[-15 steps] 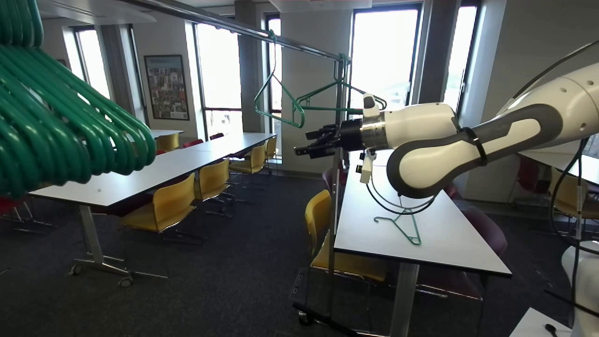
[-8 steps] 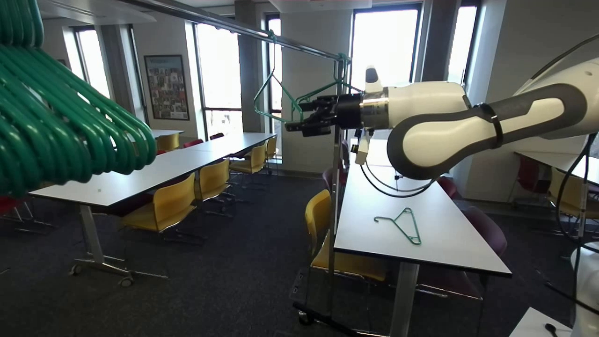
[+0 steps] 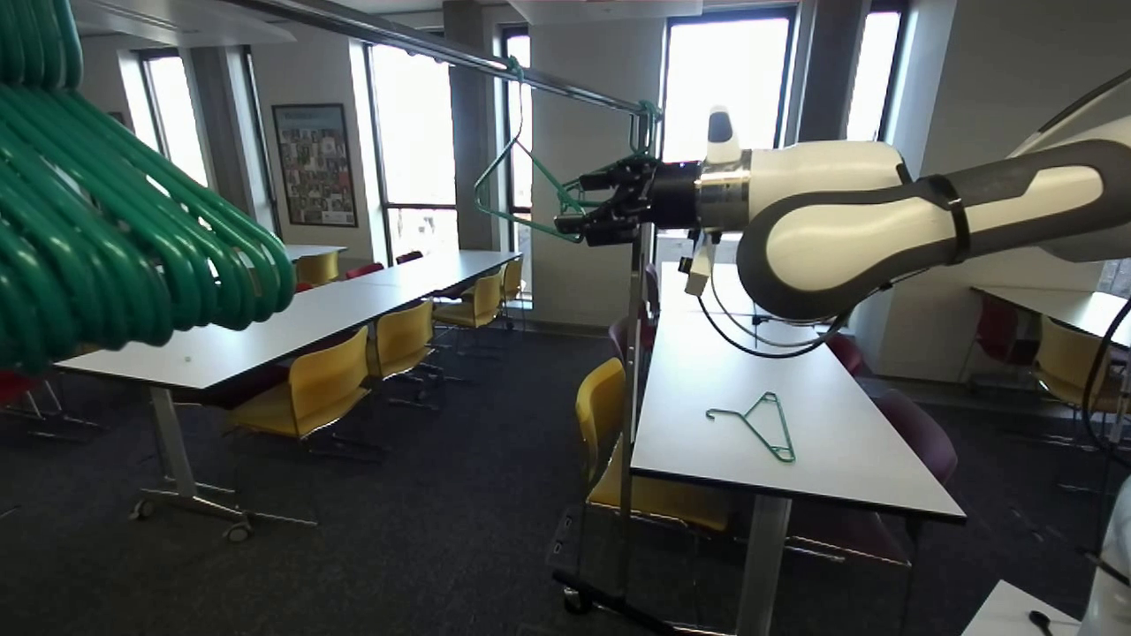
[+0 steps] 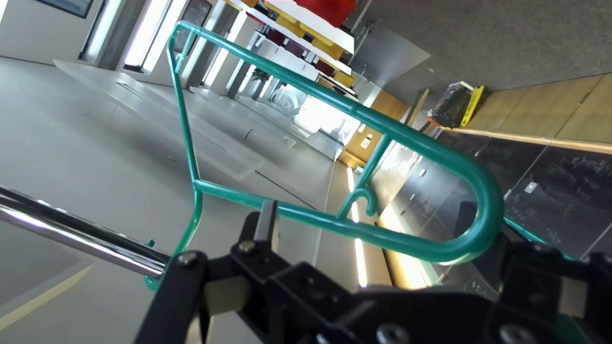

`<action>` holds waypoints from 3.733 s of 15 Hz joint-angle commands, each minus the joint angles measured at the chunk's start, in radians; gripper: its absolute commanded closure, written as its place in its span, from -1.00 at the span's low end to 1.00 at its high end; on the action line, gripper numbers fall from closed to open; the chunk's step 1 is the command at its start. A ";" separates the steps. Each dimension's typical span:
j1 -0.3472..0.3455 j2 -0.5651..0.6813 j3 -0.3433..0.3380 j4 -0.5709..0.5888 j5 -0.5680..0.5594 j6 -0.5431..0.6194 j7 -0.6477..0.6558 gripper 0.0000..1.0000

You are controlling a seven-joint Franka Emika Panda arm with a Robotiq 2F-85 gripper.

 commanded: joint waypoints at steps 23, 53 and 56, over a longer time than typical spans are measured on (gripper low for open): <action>-0.404 -0.279 0.248 -0.086 0.189 0.000 0.403 0.13; 0.524 -0.248 -0.746 -0.278 -0.472 -0.005 0.587 0.72; 0.602 -0.274 -0.828 -0.283 -0.495 -0.005 0.578 1.00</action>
